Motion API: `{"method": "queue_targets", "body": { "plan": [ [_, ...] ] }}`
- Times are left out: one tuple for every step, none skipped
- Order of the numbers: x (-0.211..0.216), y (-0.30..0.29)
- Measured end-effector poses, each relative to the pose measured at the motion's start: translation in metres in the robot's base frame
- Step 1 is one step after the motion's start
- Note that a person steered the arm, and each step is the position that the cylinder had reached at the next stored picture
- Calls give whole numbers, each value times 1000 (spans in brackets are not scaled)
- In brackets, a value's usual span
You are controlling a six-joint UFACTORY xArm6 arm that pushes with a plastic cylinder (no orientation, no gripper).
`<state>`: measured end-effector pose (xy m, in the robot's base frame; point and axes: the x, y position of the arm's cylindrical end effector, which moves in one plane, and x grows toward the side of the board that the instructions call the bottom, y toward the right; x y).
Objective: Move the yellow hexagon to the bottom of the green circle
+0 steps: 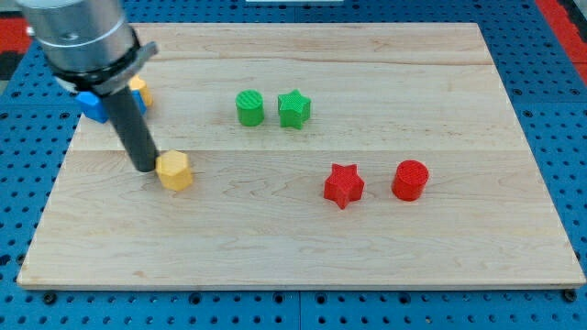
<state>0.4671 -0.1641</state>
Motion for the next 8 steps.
{"method": "queue_targets", "body": {
  "plan": [
    [0, 35],
    [3, 55],
    [-15, 32],
    [3, 5],
    [38, 5],
    [58, 41],
    [40, 43],
    [21, 27]
  ]
}}
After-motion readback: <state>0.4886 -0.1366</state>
